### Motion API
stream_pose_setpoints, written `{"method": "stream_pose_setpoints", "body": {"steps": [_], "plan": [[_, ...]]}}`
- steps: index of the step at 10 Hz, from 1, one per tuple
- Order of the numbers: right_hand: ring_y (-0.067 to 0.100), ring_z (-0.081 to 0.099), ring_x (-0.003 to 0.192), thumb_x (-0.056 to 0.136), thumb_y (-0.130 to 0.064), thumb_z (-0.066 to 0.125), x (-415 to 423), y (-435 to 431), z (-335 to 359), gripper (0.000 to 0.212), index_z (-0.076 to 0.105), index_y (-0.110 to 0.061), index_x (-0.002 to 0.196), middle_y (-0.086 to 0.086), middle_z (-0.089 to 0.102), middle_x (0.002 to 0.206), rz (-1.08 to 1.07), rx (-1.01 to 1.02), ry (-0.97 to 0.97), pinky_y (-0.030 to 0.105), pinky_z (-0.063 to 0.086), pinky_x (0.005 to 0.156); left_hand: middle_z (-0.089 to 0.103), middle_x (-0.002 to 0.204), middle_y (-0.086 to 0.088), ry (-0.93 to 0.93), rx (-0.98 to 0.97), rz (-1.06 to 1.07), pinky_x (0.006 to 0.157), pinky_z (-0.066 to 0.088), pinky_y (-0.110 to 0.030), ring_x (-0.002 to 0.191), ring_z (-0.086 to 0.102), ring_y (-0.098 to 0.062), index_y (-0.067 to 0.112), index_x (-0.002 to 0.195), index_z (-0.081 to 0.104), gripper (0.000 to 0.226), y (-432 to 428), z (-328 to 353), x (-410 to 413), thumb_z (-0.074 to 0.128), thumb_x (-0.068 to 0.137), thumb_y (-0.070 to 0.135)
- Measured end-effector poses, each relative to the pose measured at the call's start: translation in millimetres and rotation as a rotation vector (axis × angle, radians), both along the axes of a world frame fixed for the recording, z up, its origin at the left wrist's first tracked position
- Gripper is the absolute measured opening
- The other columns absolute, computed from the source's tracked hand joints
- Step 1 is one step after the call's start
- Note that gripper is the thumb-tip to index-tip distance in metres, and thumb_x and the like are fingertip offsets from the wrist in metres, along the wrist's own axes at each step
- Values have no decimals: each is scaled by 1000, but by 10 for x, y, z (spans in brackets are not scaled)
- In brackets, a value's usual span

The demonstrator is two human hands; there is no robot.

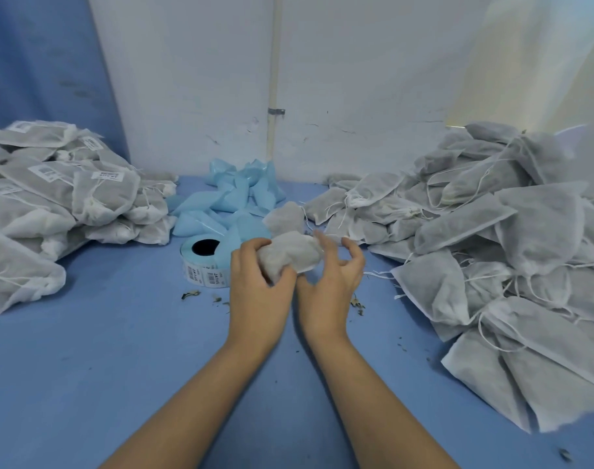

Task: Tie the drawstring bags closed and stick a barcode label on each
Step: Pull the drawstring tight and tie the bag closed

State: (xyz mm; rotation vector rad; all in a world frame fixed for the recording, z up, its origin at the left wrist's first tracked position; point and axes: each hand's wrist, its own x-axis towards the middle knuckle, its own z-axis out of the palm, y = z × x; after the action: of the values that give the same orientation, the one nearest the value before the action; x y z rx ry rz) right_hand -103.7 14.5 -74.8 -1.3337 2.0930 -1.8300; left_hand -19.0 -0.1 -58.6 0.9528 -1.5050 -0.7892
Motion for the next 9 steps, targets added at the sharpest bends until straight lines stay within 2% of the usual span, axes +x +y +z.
{"method": "stream_pose_setpoints", "body": {"steps": [1, 2, 3, 4, 5, 6, 7, 8, 9], "plan": [[23, 38, 121, 81, -14, 60, -95, 42, -6, 46, 62, -32, 122, 5, 39, 138, -22, 55, 140, 22, 32, 96, 55, 110, 8, 174, 63, -117, 70, 41, -6, 84, 53, 10, 32, 108, 47, 25, 33, -10, 10, 61, 88, 29], [18, 38, 111, 86, -24, 66, -103, 20, 9, 11, 69, -21, 96, -2, 45, 124, -83, 37, -64, 5, 28, 81, 62, 102, 13, 354, 176, -203, 56, 46, -23, 70, 60, -10, 37, 108, 50, 24, 24, -28, 36, 46, 85, 43], [15, 50, 85, 88, -32, 66, -106, 15, 41, 28, 66, -6, 79, 7, 57, 89, 57, -21, -385, 19, 39, 74, 66, 94, 21, 268, 237, -233, 51, 47, -24, 64, 62, -14, 33, 113, 54, 19, 7, -74, 35, 46, 97, 29], [13, 53, 69, 89, -32, 65, -92, 44, 104, 31, 69, -3, 79, 20, 66, 75, 159, -41, -535, 30, 44, 69, 66, 93, 18, 180, 321, -277, 56, 50, -28, 65, 66, -18, 26, 119, 50, 25, -38, -104, 5, 44, 98, 13], [3, 62, 61, 91, -27, 64, -47, 53, 127, 23, 69, -9, 78, -3, 70, 66, 242, -82, -647, 16, 47, 58, 68, 97, -1, 231, 403, -359, 57, 54, -25, 65, 68, -18, 13, 108, 59, 19, -86, -90, 27, 44, 99, 9], [9, 61, 57, 93, -34, 59, -25, 31, 127, 33, 68, -7, 77, 1, 68, 66, 209, 3, -621, 19, 47, 55, 70, 73, -6, 348, 473, -388, 55, 54, -18, 63, 70, -15, 5, 88, 62, 16, -116, -77, 67, 50, 97, 11], [15, 60, 63, 98, -42, 43, -30, 16, 152, 50, 69, -4, 80, 7, 70, 72, 190, 109, -587, 26, 47, 62, 64, 55, -1, 321, 487, -320, 49, 50, -16, 49, 62, -10, 5, 79, 62, 20, -153, -90, 75, 58, 93, 17], [16, 61, 67, 97, -33, 47, -32, 25, 114, 40, 69, -3, 80, 5, 70, 71, 241, 121, -518, 28, 49, 65, 58, 51, -1, 201, 421, -306, 41, 40, -16, 40, 51, -8, 6, 71, 62, 26, -148, -98, 68, 61, 92, 21], [22, 67, 77, 95, -30, 55, -47, 20, 47, 31, 71, -9, 78, 5, 72, 76, 222, 144, -383, 39, 52, 80, 55, 51, -1, 188, 387, -335, 40, 37, -18, 39, 48, -9, 7, 78, 63, 19, -126, -86, 69, 56, 94, 15]]}}
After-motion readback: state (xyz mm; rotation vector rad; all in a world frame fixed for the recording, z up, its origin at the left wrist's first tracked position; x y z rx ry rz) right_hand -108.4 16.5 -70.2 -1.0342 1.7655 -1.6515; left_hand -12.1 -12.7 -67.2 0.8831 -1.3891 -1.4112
